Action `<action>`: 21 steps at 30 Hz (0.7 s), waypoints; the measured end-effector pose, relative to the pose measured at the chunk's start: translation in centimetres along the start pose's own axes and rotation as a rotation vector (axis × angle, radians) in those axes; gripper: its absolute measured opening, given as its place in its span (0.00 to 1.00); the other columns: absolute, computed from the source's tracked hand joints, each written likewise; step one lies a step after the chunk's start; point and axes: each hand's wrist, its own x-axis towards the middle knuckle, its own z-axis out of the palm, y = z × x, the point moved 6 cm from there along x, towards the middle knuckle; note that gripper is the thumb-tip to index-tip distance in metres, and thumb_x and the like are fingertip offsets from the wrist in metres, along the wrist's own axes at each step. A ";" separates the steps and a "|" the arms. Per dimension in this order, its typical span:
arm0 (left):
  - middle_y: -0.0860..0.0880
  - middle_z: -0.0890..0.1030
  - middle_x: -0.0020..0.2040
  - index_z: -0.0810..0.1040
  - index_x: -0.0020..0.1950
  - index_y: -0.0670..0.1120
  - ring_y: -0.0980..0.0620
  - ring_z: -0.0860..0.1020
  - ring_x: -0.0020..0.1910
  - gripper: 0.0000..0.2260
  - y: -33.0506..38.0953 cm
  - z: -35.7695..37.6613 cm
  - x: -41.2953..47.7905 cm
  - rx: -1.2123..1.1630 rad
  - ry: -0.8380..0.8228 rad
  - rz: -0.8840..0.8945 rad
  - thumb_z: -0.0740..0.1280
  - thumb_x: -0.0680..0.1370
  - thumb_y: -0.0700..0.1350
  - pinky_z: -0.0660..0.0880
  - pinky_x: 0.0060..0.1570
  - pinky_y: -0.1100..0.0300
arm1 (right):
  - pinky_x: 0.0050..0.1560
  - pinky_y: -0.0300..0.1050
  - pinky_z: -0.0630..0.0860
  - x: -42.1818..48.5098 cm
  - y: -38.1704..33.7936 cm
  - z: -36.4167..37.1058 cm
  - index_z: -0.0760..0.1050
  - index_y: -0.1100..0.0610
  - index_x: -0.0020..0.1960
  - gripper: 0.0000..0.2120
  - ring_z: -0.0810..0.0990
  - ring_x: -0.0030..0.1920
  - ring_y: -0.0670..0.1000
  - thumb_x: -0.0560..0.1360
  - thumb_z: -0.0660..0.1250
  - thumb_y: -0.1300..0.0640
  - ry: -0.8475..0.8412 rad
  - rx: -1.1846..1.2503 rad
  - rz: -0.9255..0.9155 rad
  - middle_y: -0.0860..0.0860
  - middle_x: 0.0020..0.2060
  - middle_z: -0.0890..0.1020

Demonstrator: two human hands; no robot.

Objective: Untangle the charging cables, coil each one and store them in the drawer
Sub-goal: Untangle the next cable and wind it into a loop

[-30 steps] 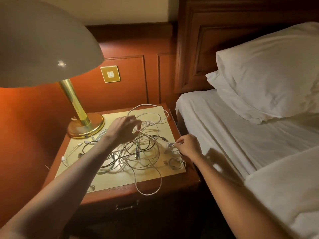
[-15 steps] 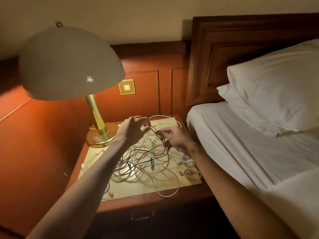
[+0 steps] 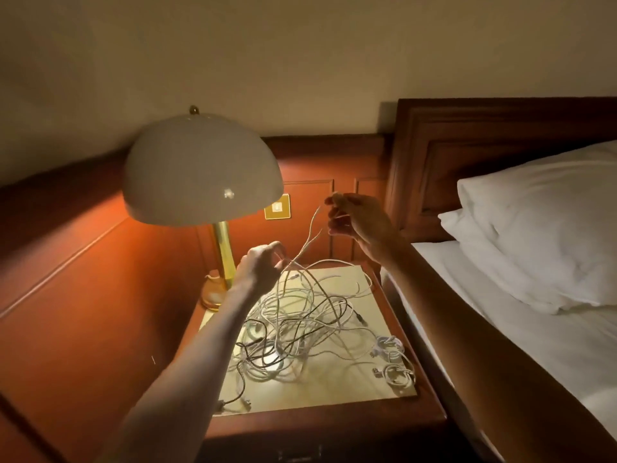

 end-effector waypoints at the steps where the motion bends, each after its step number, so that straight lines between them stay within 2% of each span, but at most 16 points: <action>1: 0.52 0.83 0.51 0.78 0.55 0.55 0.55 0.81 0.44 0.10 0.0 0.3 0.2 0.092 -0.085 0.005 0.71 0.77 0.43 0.79 0.39 0.61 | 0.35 0.42 0.81 0.2 -0.9 0.2 0.80 0.64 0.52 0.11 0.82 0.34 0.50 0.82 0.62 0.58 -0.001 0.011 -0.008 0.56 0.37 0.82; 3: 0.54 0.80 0.55 0.78 0.60 0.54 0.55 0.79 0.50 0.20 -0.2 0.7 0.2 0.035 -0.197 -0.067 0.66 0.75 0.33 0.77 0.43 0.64 | 0.36 0.43 0.81 0.5 -2.5 0.8 0.80 0.63 0.52 0.11 0.82 0.35 0.51 0.82 0.62 0.58 0.000 -0.029 -0.028 0.56 0.38 0.82; 4: 0.54 0.80 0.57 0.78 0.60 0.54 0.54 0.80 0.52 0.22 -0.1 0.2 0.2 -0.153 -0.164 -0.122 0.64 0.74 0.31 0.77 0.43 0.66 | 0.37 0.43 0.81 0.7 -3.2 1.1 0.80 0.64 0.52 0.11 0.83 0.36 0.52 0.82 0.62 0.58 -0.001 -0.052 -0.034 0.56 0.38 0.82; 6: 0.50 0.80 0.61 0.76 0.61 0.56 0.50 0.79 0.59 0.23 0.7 -1.4 0.1 -0.661 -0.002 -0.156 0.64 0.74 0.33 0.77 0.45 0.65 | 0.37 0.43 0.83 1.1 -4.1 1.6 0.80 0.65 0.54 0.11 0.83 0.36 0.53 0.83 0.62 0.59 -0.006 -0.068 -0.023 0.57 0.39 0.82; 8: 0.48 0.72 0.71 0.67 0.70 0.59 0.48 0.71 0.69 0.30 2.2 -2.0 -0.2 -0.955 -0.026 -0.083 0.68 0.72 0.38 0.75 0.55 0.57 | 0.39 0.43 0.83 1.2 -4.7 2.1 0.79 0.66 0.56 0.12 0.83 0.38 0.54 0.83 0.62 0.59 -0.028 -0.076 -0.011 0.58 0.40 0.82; 9: 0.47 0.66 0.75 0.59 0.74 0.62 0.48 0.66 0.72 0.36 3.0 -1.8 -0.3 -0.935 -0.106 -0.054 0.71 0.72 0.40 0.72 0.62 0.51 | 0.40 0.44 0.83 1.3 -5.1 2.4 0.79 0.67 0.57 0.13 0.83 0.38 0.54 0.83 0.61 0.58 -0.047 -0.072 -0.011 0.58 0.40 0.81; 10: 0.46 0.60 0.78 0.51 0.76 0.63 0.47 0.62 0.73 0.43 3.4 -1.0 -0.2 -0.808 -0.191 -0.059 0.75 0.72 0.44 0.66 0.68 0.46 | 0.41 0.44 0.82 1.2 -5.5 2.8 0.78 0.66 0.57 0.13 0.83 0.38 0.54 0.83 0.61 0.58 -0.069 -0.054 -0.014 0.58 0.40 0.81; 11: 0.45 0.57 0.79 0.46 0.77 0.62 0.45 0.60 0.74 0.48 3.5 -0.1 0.0 -0.644 -0.242 -0.083 0.77 0.71 0.49 0.62 0.70 0.43 | 0.41 0.44 0.82 1.1 -6.0 3.2 0.78 0.66 0.56 0.13 0.83 0.37 0.53 0.83 0.60 0.58 -0.097 -0.016 -0.021 0.57 0.39 0.81; 12: 0.44 0.59 0.78 0.46 0.78 0.60 0.43 0.62 0.73 0.47 3.3 0.5 0.4 -0.487 -0.242 -0.120 0.77 0.71 0.53 0.63 0.70 0.45 | 0.41 0.45 0.82 1.0 -6.4 3.6 0.78 0.65 0.55 0.12 0.82 0.37 0.53 0.84 0.60 0.58 -0.123 0.030 -0.033 0.57 0.39 0.80; 13: 0.43 0.66 0.75 0.53 0.77 0.56 0.44 0.68 0.70 0.39 3.1 0.7 1.1 -0.382 -0.212 -0.142 0.74 0.74 0.55 0.69 0.65 0.51 | 0.41 0.45 0.81 0.8 -6.9 3.8 0.78 0.64 0.54 0.11 0.82 0.36 0.52 0.84 0.60 0.59 -0.141 0.066 -0.048 0.57 0.38 0.80; 14: 0.44 0.74 0.70 0.64 0.73 0.53 0.48 0.75 0.63 0.26 3.0 0.6 1.6 -0.325 -0.167 -0.173 0.69 0.78 0.54 0.74 0.55 0.61 | 0.41 0.46 0.81 0.6 -7.2 3.8 0.79 0.64 0.53 0.11 0.82 0.37 0.53 0.84 0.60 0.59 -0.150 0.082 -0.065 0.57 0.38 0.80; 15: 0.47 0.78 0.65 0.74 0.67 0.51 0.52 0.78 0.53 0.15 2.8 0.2 2.3 -0.311 -0.112 -0.213 0.63 0.82 0.53 0.73 0.44 0.68 | 0.41 0.46 0.81 0.5 -7.4 3.6 0.79 0.63 0.52 0.11 0.82 0.37 0.53 0.84 0.60 0.59 -0.150 0.078 -0.080 0.57 0.38 0.80; 16: 0.50 0.79 0.61 0.79 0.60 0.49 0.54 0.78 0.48 0.12 2.6 -0.6 2.8 -0.327 -0.046 -0.253 0.60 0.84 0.51 0.71 0.36 0.70 | 0.41 0.46 0.81 0.3 -7.4 3.1 0.79 0.62 0.52 0.11 0.82 0.37 0.53 0.84 0.60 0.60 -0.143 0.071 -0.086 0.57 0.39 0.80; 18: 0.47 0.80 0.57 0.80 0.55 0.45 0.49 0.79 0.46 0.13 2.5 -2.5 3.7 -0.363 0.049 -0.286 0.57 0.85 0.46 0.74 0.38 0.65 | 0.40 0.44 0.81 0.3 -6.4 1.5 0.79 0.63 0.53 0.10 0.83 0.38 0.53 0.83 0.60 0.61 -0.085 0.062 -0.048 0.57 0.39 0.81; 20: 0.40 0.82 0.51 0.77 0.46 0.48 0.42 0.81 0.46 0.13 3.1 -5.1 4.3 -0.426 0.167 -0.228 0.56 0.85 0.44 0.79 0.46 0.53 | 0.39 0.43 0.81 0.3 -4.4 -0.3 0.80 0.63 0.54 0.10 0.84 0.39 0.54 0.83 0.61 0.62 -0.006 0.063 0.037 0.57 0.39 0.82; 21: 0.39 0.81 0.46 0.74 0.41 0.49 0.40 0.80 0.44 0.15 3.4 -6.2 4.7 -0.490 0.203 -0.201 0.55 0.85 0.43 0.79 0.47 0.47 | 0.39 0.43 0.82 0.3 -3.1 -1.0 0.80 0.63 0.53 0.09 0.84 0.39 0.54 0.82 0.61 0.62 0.018 0.062 0.090 0.58 0.40 0.83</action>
